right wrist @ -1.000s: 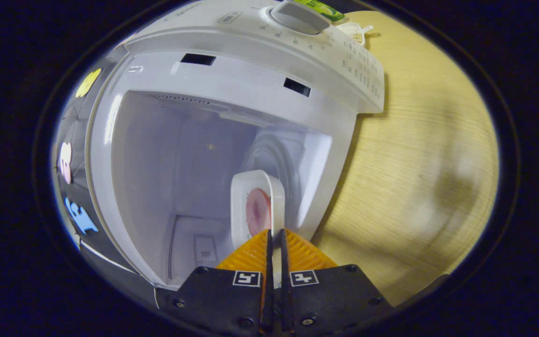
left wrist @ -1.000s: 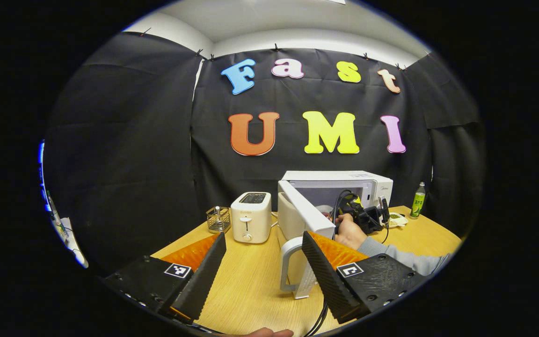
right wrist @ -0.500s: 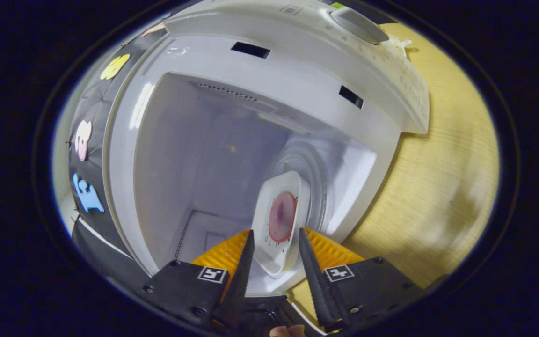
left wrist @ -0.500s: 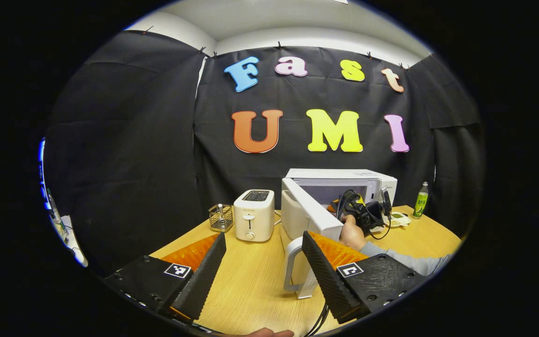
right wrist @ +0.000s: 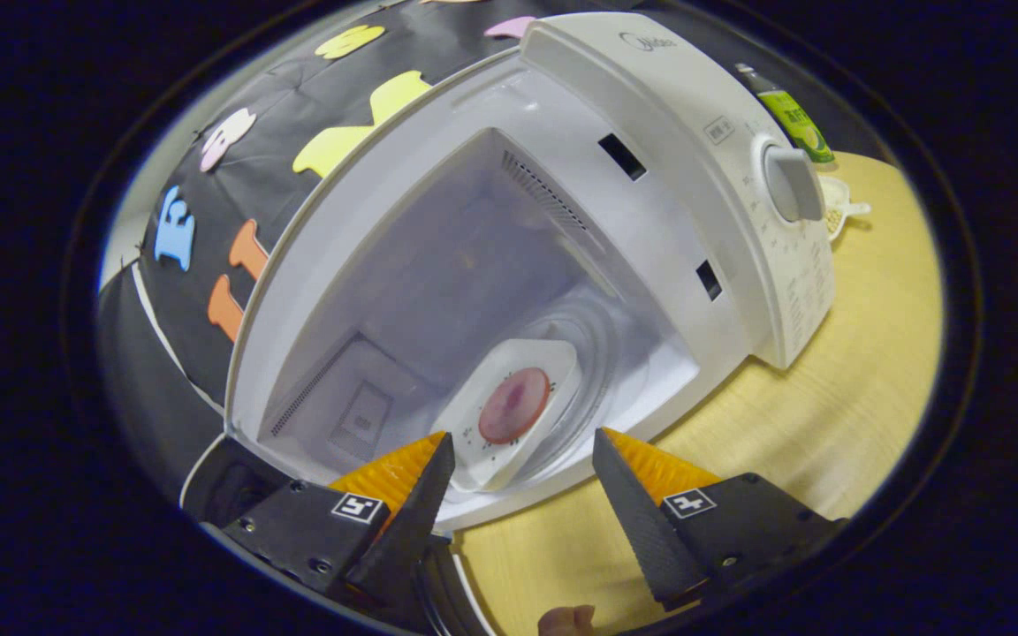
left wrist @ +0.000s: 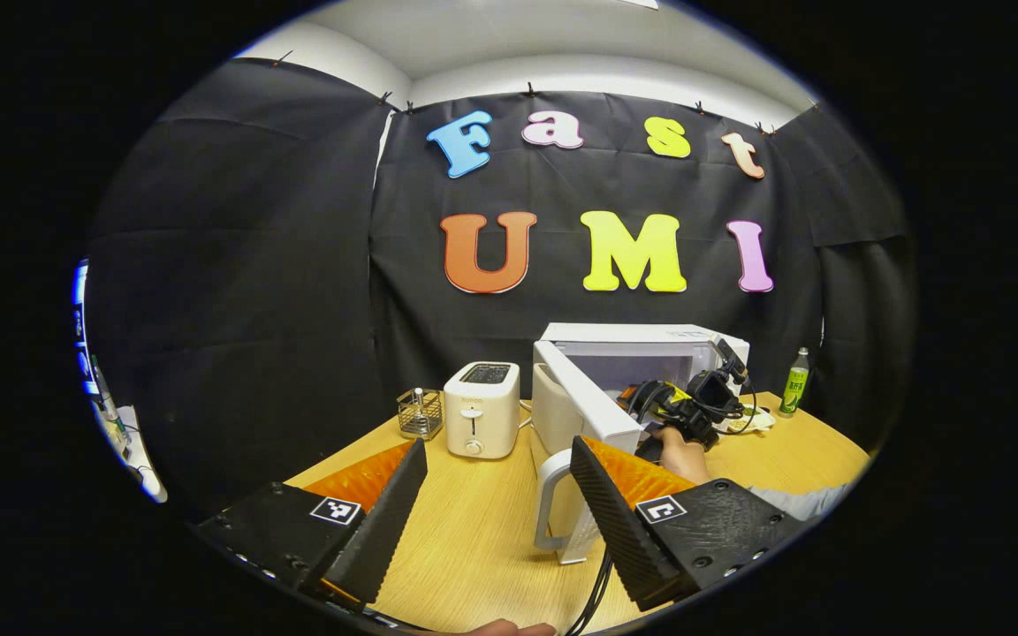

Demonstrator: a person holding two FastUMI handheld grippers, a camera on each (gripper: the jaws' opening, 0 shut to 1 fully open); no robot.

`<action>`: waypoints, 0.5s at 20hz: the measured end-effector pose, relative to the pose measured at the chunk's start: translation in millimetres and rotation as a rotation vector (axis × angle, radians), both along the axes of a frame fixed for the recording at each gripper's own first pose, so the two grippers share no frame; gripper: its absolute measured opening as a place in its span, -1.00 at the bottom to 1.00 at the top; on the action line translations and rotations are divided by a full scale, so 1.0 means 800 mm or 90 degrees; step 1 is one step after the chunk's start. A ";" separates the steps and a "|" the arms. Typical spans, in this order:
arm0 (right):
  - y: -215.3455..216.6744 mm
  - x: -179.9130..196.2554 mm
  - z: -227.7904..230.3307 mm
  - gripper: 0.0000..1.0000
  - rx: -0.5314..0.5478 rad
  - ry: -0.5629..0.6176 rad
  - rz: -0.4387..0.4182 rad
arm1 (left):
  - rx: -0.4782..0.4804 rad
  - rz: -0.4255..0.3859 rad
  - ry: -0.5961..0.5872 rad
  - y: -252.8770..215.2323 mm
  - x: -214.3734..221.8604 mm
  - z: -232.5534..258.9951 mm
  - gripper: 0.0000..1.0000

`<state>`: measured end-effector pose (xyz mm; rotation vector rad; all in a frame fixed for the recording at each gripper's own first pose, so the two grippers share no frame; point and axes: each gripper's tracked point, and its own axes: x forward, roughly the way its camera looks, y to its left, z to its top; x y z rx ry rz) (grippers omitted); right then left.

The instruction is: Open the microwave oven with the left hand, put the food in, and close the microwave oven.

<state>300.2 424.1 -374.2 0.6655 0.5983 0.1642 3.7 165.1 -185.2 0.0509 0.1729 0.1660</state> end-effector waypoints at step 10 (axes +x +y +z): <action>-0.059 -0.008 0.038 0.79 -0.240 -0.147 0.073 | 0.005 0.022 0.001 0.018 -0.009 -0.003 0.94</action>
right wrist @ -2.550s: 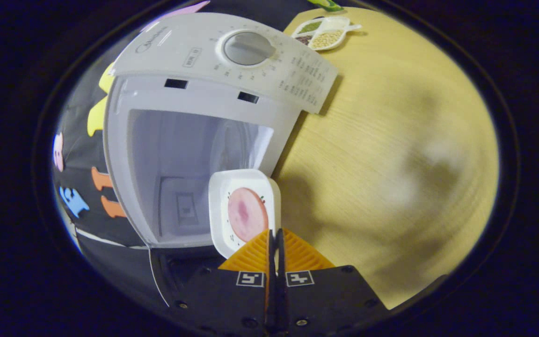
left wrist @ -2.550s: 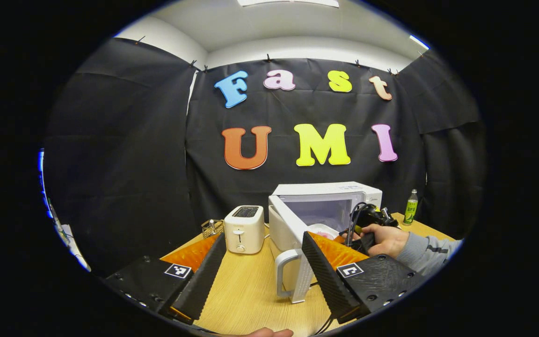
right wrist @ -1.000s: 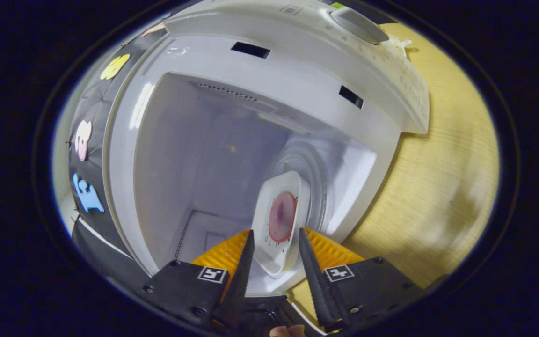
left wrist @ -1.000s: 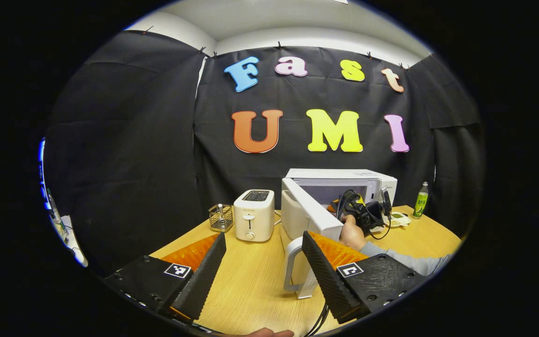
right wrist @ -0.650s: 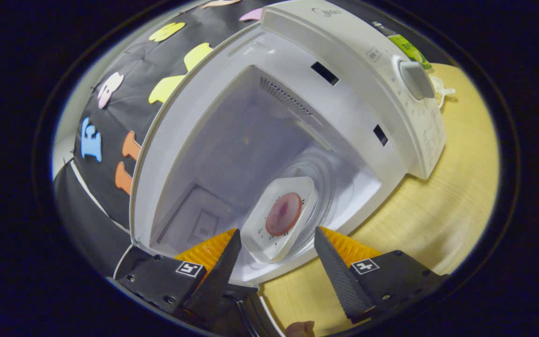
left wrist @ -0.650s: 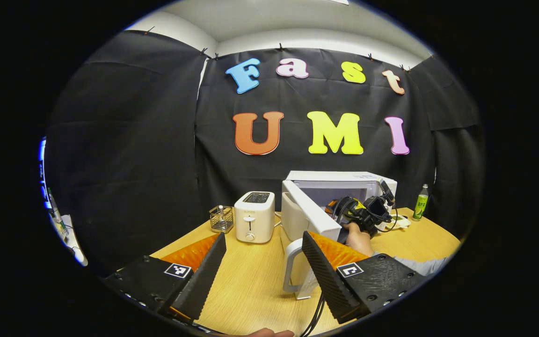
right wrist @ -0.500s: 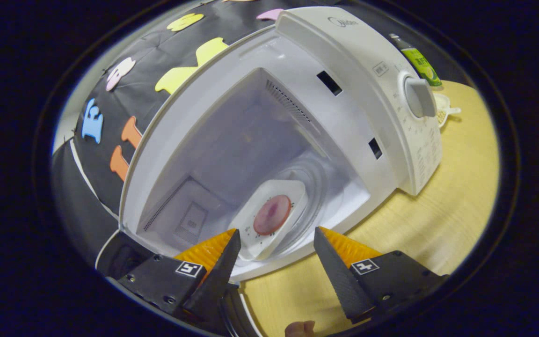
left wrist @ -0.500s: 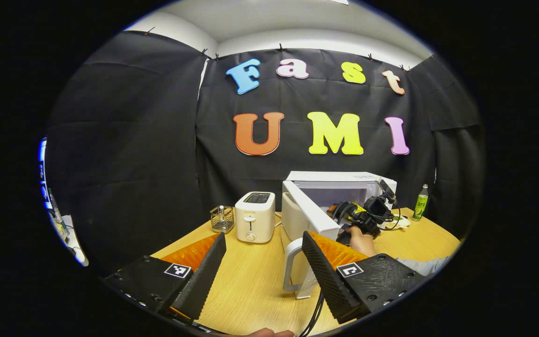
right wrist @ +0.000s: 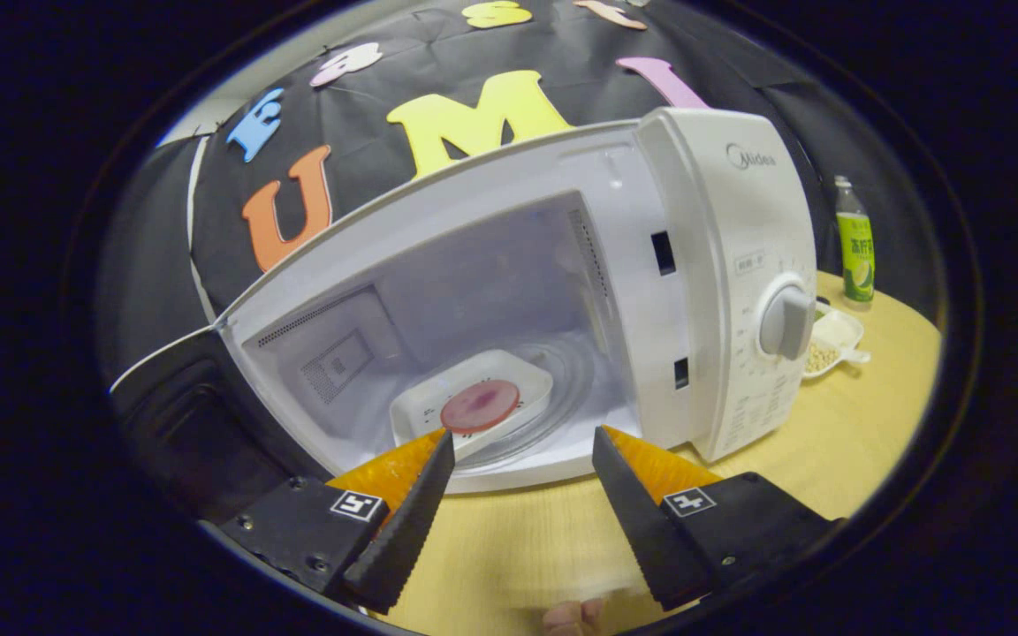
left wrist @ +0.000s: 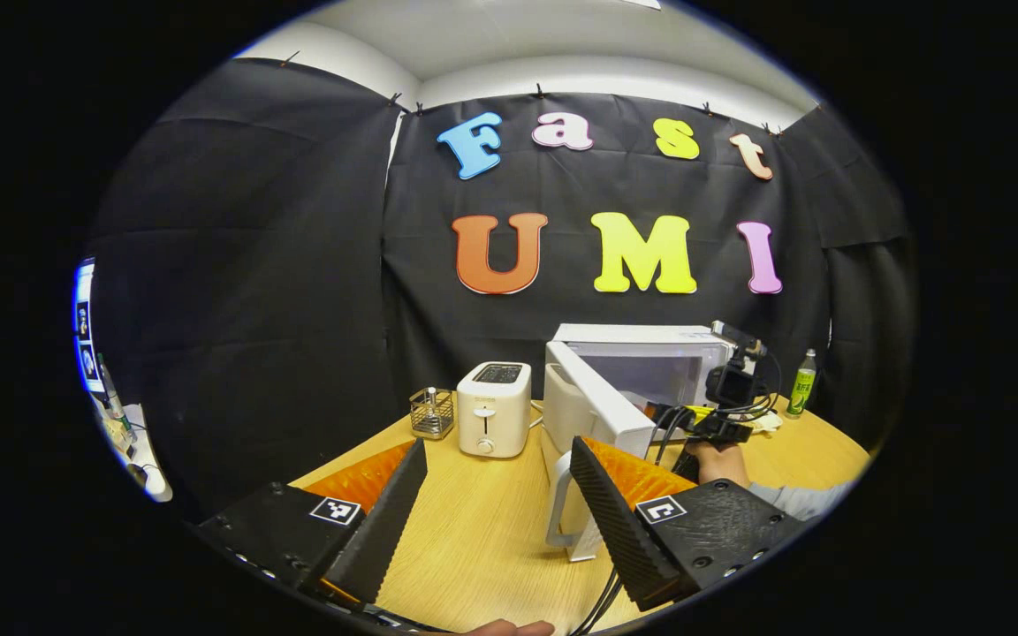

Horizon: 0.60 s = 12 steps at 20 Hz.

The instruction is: Open the microwave oven with the left hand, put the food in, and close the microwave oven.

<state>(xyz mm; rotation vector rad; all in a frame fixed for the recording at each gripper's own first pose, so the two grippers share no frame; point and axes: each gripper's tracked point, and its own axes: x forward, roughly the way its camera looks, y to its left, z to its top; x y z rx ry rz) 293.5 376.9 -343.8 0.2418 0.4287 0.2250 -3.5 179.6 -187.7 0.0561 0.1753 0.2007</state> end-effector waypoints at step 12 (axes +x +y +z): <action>-0.093 -0.081 0.160 1.00 -0.057 -0.146 0.059 | 0.012 0.027 0.018 0.027 0.017 -0.020 0.31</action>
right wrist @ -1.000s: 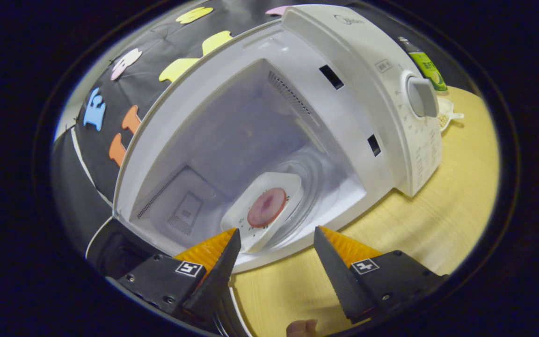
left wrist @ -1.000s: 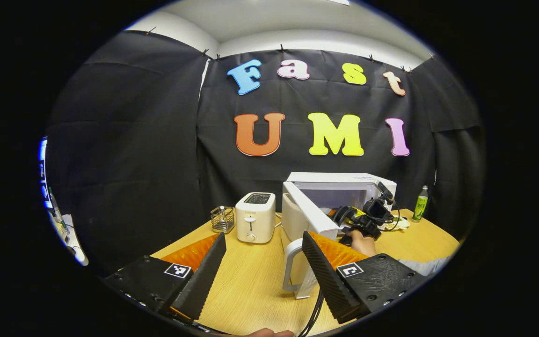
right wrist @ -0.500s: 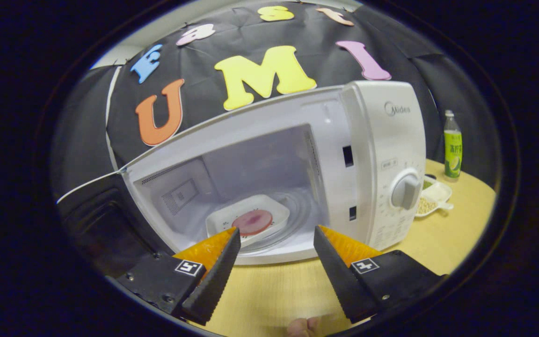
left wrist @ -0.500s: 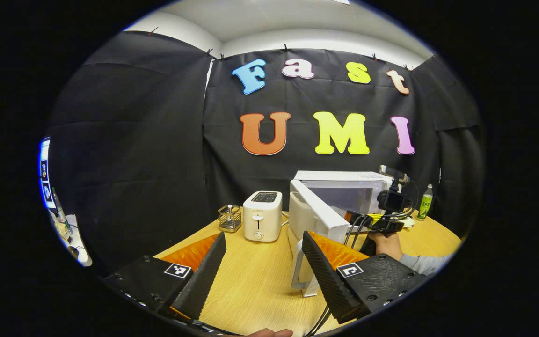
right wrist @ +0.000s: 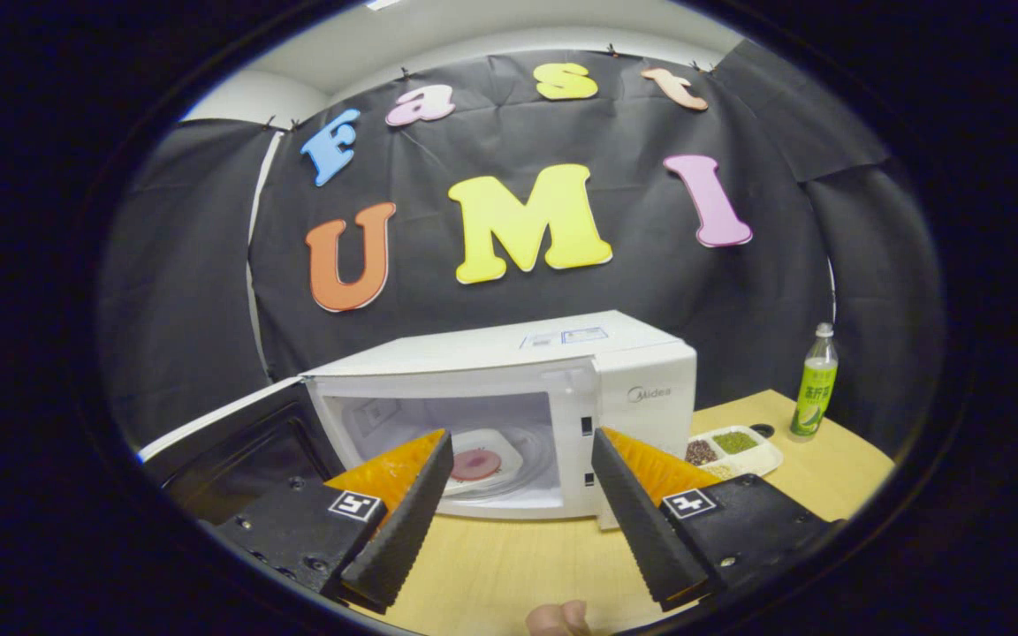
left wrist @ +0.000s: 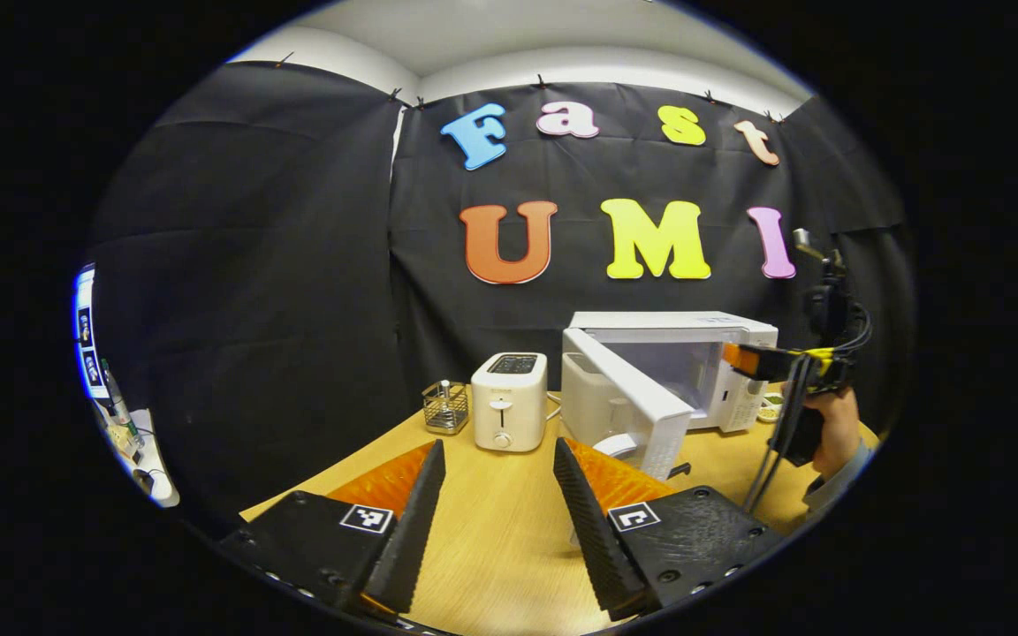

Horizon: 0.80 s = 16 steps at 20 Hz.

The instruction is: Open the microwave oven with the left hand, put the food in, and close the microwave oven.

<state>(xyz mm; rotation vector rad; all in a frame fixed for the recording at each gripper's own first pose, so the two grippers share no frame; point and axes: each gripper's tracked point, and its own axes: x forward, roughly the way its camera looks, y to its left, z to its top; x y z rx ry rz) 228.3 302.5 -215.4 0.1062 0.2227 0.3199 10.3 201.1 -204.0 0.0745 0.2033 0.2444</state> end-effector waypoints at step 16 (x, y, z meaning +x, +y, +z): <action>-0.163 -0.169 0.141 0.82 -0.043 -0.101 0.010 | -0.103 -0.021 0.021 0.038 0.052 -0.072 -1.00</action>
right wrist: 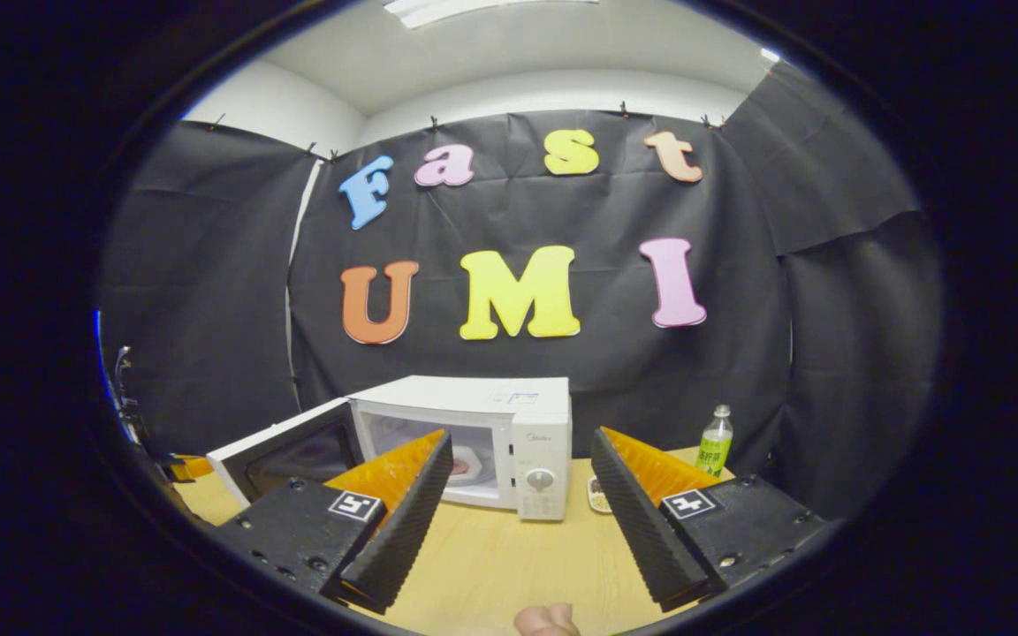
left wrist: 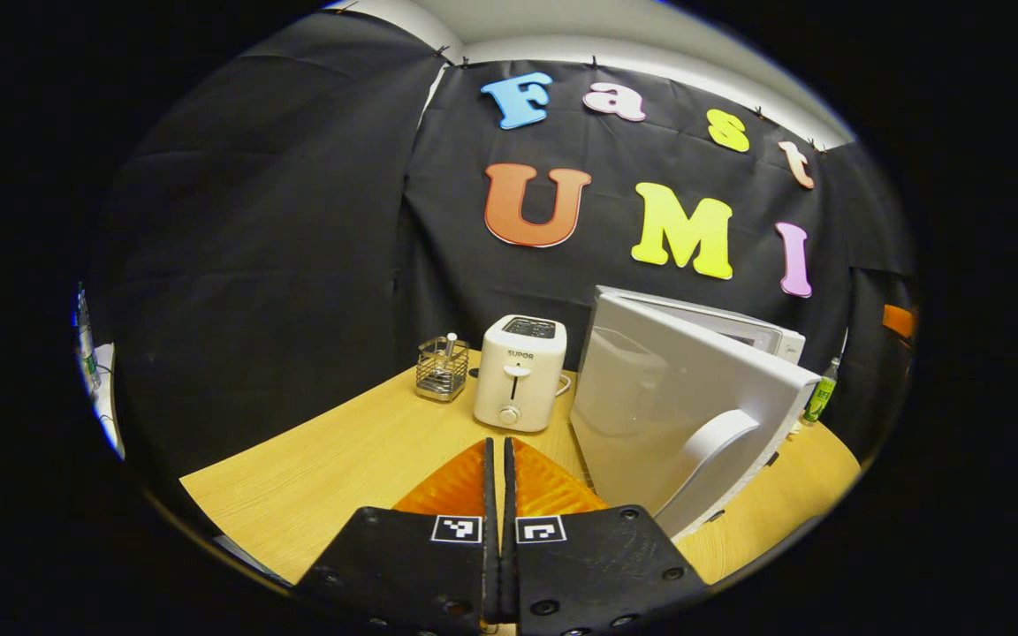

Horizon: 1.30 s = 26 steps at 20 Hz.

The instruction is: Open the microwave oven with the left hand, put the food in, and close the microwave oven.

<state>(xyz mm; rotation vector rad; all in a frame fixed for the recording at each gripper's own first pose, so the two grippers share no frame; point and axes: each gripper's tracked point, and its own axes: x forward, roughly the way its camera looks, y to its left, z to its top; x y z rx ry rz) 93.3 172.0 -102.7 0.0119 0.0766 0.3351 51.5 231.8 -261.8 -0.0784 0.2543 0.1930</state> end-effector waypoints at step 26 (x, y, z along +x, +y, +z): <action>-0.128 -0.001 0.013 0.82 0.056 -0.001 -0.062 | 0.014 -0.325 -0.037 -0.243 0.085 -0.032 -1.00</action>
